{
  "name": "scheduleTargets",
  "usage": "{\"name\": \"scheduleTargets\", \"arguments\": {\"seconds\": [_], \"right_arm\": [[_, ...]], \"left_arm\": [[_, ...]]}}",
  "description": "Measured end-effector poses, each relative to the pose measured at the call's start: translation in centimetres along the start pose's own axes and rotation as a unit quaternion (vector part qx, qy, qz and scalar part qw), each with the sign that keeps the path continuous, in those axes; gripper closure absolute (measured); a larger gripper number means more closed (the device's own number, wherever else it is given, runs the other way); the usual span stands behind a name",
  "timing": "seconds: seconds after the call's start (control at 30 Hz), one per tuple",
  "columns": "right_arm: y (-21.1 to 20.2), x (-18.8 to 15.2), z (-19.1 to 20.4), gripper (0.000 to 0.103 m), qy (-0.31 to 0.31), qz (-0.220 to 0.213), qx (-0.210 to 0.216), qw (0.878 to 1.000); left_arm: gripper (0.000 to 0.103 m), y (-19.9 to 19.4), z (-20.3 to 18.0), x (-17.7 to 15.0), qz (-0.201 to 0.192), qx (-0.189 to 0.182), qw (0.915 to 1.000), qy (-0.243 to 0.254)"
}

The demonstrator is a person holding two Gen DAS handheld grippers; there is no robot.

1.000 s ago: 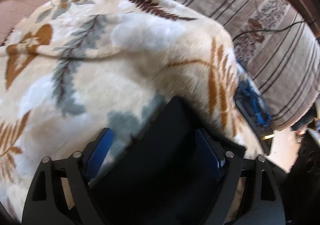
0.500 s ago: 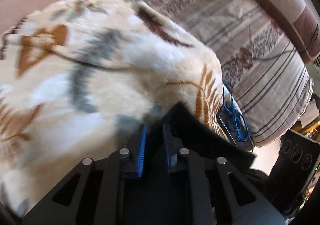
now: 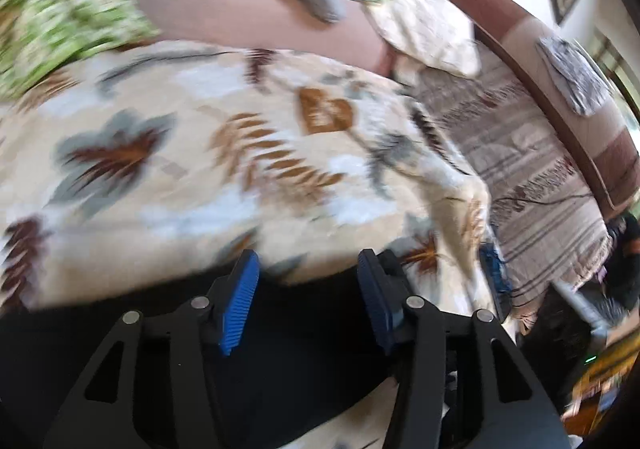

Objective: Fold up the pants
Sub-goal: 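Fold the held end toward the right tool and lower it onto the pants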

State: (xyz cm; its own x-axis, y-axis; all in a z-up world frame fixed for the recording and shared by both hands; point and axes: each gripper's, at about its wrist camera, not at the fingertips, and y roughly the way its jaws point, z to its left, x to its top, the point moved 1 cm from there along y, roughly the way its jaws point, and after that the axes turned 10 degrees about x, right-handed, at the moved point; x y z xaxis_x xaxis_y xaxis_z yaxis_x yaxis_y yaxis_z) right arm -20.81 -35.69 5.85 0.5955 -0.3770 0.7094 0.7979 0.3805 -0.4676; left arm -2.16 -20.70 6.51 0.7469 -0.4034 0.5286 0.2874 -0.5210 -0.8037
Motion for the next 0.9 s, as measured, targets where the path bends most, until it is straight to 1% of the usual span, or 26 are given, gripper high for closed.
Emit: {"name": "scheduleTargets", "arguments": {"seconds": [0.03, 0.07, 0.1, 0.13, 0.17, 0.2, 0.23, 0.27, 0.33, 0.4, 0.43, 0.47, 0.53, 0.6, 0.67, 0.7, 0.73, 0.77, 0.8, 0.87, 0.9], "right_arm": [[1.8, -0.7, 0.6, 0.081, -0.002, 0.028, 0.007, 1.000], [3.5, -1.5, 1.0, 0.065, 0.000, 0.057, 0.007, 0.998], [5.3, -2.4, 1.2, 0.059, 0.006, 0.098, 0.012, 0.995], [5.9, -2.8, 1.4, 0.057, 0.013, 0.120, 0.021, 0.993], [5.8, -2.9, 1.7, 0.056, 0.012, 0.123, 0.026, 0.992], [5.2, -2.8, 2.0, 0.053, 0.004, 0.115, 0.032, 0.993], [4.1, -2.4, 2.4, 0.046, -0.004, 0.102, 0.044, 0.994], [3.2, -2.1, 2.3, 0.042, -0.004, 0.089, 0.043, 0.995], [1.7, -1.0, 1.1, 0.041, 0.010, 0.051, 0.022, 0.998], [1.2, -0.6, -0.4, 0.041, 0.028, 0.036, 0.005, 0.999], [1.2, -0.8, -1.4, 0.044, 0.042, 0.038, -0.016, 0.998], [1.6, -0.9, -2.0, 0.049, 0.045, 0.045, -0.036, 0.997], [2.3, -1.1, -2.9, 0.057, 0.038, 0.054, -0.059, 0.996], [2.7, -0.9, -3.3, 0.057, 0.032, 0.054, -0.065, 0.996], [2.9, -1.3, -3.2, 0.057, 0.027, 0.052, -0.067, 0.996], [2.9, -1.3, -3.2, 0.057, 0.026, 0.052, -0.067, 0.996], [2.5, -1.3, -3.2, 0.057, 0.024, 0.052, -0.068, 0.996], [2.4, -1.3, -3.1, 0.057, 0.023, 0.053, -0.068, 0.996], [2.3, -1.4, -3.1, 0.057, 0.024, 0.052, -0.068, 0.996], [1.7, -1.4, -3.0, 0.057, 0.028, 0.049, -0.066, 0.996], [1.6, -1.4, -2.7, 0.055, 0.028, 0.049, -0.064, 0.996]], "left_arm": [[0.043, -0.3, 1.0, -0.6, -0.001, 0.008, 0.9999, -0.010], [0.040, -0.6, 2.0, -1.5, -0.001, 0.013, 0.9996, -0.023], [0.038, -0.8, 2.6, -2.0, 0.002, 0.014, 0.9993, -0.034], [0.038, -0.9, 3.2, -2.6, 0.007, 0.014, 0.9989, -0.043], [0.038, -0.8, 3.5, -3.2, 0.011, 0.013, 0.9986, -0.049], [0.037, -0.9, 3.8, -3.6, 0.013, 0.015, 0.9984, -0.054], [0.034, -0.8, 3.8, -4.1, 0.014, 0.019, 0.9981, -0.056], [0.033, -0.8, 3.8, -4.6, 0.016, 0.022, 0.9980, -0.056], [0.033, -0.5, 3.2, -5.3, 0.019, 0.024, 0.9980, -0.054], [0.032, 0.3, 2.2, -6.0, 0.029, 0.021, 0.9980, -0.052], [0.032, 0.7, 1.8, -6.3, 0.036, 0.021, 0.9979, -0.050], [0.032, 1.3, 1.2, -6.6, 0.044, 0.023, 0.9976, -0.048], [0.031, 1.9, 0.4, -6.9, 0.041, 0.037, 0.9976, -0.044], [0.031, 2.3, -0.7, -6.7, 0.026, 0.050, 0.9979, -0.033], [0.032, 2.7, -1.6, -6.4, 0.026, 0.042, 0.9983, -0.030], [0.038, 3.0, -2.1, -6.4, 0.027, 0.036, 0.9988, -0.019], [0.066, 3.2, -2.8, -6.4, 0.025, 0.040, 0.9989, -0.002], [0.083, 3.7, -3.3, -6.3, 0.027, 0.057, 0.9978, 0.020], [0.090, 3.9, -3.6, -6.2, 0.033, 0.062, 0.9971, 0.029], [0.090, 3.7, -3.3, -5.5, 0.037, 0.048, 0.9980, 0.022], [0.090, 3.2, -3.1, -5.2, 0.030, 0.043, 0.9984, 0.022]]}}
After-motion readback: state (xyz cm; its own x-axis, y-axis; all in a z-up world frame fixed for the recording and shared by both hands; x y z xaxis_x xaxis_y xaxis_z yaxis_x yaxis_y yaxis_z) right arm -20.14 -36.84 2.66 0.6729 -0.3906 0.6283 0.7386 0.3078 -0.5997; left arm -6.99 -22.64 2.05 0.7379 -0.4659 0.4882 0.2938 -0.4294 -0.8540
